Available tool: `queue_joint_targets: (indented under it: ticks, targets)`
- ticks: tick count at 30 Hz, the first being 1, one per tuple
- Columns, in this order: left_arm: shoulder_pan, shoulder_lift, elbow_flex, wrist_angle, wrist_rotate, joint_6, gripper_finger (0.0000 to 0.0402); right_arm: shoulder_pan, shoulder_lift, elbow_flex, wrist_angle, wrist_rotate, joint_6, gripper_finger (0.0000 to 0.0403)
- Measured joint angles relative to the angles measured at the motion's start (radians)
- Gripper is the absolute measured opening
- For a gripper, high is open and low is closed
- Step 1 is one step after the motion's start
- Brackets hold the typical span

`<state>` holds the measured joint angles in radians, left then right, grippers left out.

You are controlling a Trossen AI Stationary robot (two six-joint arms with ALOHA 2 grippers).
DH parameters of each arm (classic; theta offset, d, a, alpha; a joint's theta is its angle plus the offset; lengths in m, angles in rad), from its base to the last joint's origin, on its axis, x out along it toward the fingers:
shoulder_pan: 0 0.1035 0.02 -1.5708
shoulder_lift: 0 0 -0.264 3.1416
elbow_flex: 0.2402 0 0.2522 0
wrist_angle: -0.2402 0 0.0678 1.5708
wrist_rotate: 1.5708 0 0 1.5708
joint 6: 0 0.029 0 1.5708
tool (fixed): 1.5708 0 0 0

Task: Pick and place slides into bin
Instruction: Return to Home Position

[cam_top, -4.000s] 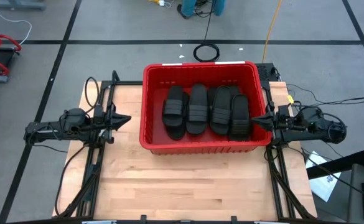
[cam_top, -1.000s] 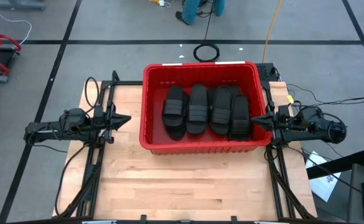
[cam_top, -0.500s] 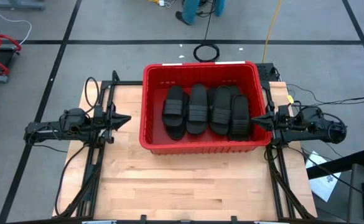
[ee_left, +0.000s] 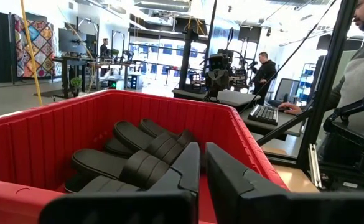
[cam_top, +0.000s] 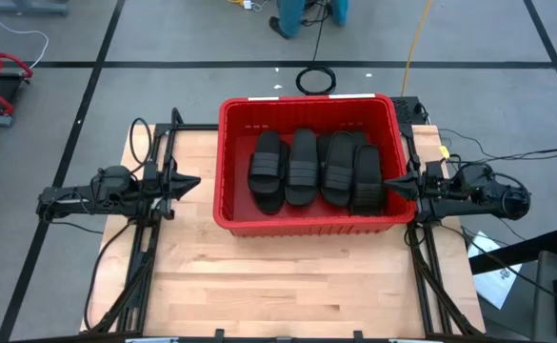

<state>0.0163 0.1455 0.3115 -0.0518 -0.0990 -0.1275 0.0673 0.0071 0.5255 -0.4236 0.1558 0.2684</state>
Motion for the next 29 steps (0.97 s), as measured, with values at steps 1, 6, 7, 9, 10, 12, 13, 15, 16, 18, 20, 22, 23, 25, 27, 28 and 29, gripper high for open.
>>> queue_joint_targets:
  ticks: [1,6,7,9,10,12,13,15,16,18,20,22,23,25,27,28,29]
  targets:
    - [0.000,0.000,0.000,0.000,0.000,0.000,0.0026,0.000,0.000,0.000,0.000,0.000,0.000,0.0000]
    - [0.000,0.000,0.000,0.000,0.000,0.000,0.0027,0.000,0.000,0.000,0.000,0.000,0.000,0.0000]
    - [0.000,0.000,0.000,0.000,0.000,0.000,0.0026,0.000,0.000,0.000,0.000,0.000,0.000,0.0000]
    - [0.000,0.000,0.000,0.000,0.000,0.000,0.0022,0.000,0.000,0.000,0.000,0.000,0.000,0.0000]
    - [0.000,0.000,0.000,0.000,0.000,0.000,0.0020,0.000,0.000,0.000,0.000,0.000,0.000,0.0000]
    - [0.000,0.000,0.000,0.000,0.000,0.000,0.0014,0.000,0.000,0.000,0.000,0.000,0.000,0.0000]
    - [0.000,0.000,0.000,0.000,0.000,0.000,0.0012,0.000,0.000,0.000,0.000,0.000,0.000,0.0000]
    - [0.000,0.000,0.000,0.000,0.000,0.000,0.0006,0.000,0.000,0.000,0.000,0.000,0.000,0.0000]
    - [0.000,0.000,0.000,0.000,0.000,0.000,0.0003,0.000,0.000,0.000,0.000,0.000,0.000,0.0000]
    - [0.000,0.000,0.000,0.000,0.000,0.000,0.0001,0.000,0.000,0.000,0.000,0.000,0.000,0.0000]
    - [0.000,0.000,0.000,0.000,0.000,0.000,0.0005,0.000,0.000,0.000,0.000,0.000,0.000,0.0000]
    - [0.000,0.000,0.000,0.000,0.000,0.000,0.0011,0.000,0.000,0.000,0.000,0.000,0.000,0.0000]
    - [0.000,0.000,0.000,0.000,0.000,0.000,0.0015,0.000,0.000,0.000,0.000,0.000,0.000,0.0000]
    - [0.000,0.000,0.000,0.000,0.000,0.000,0.0021,0.000,0.000,0.000,0.000,0.000,0.000,0.0000]
    - [0.000,0.000,0.000,0.000,0.000,0.000,0.0025,0.000,0.000,0.000,0.000,0.000,0.000,0.0000]
    - [0.000,0.000,0.000,0.000,0.000,0.000,0.0026,0.000,0.000,0.000,0.000,0.000,0.000,0.0000]
    - [0.000,0.000,0.000,0.000,0.000,0.000,0.0026,0.000,0.000,0.000,0.000,0.000,0.000,0.0000]
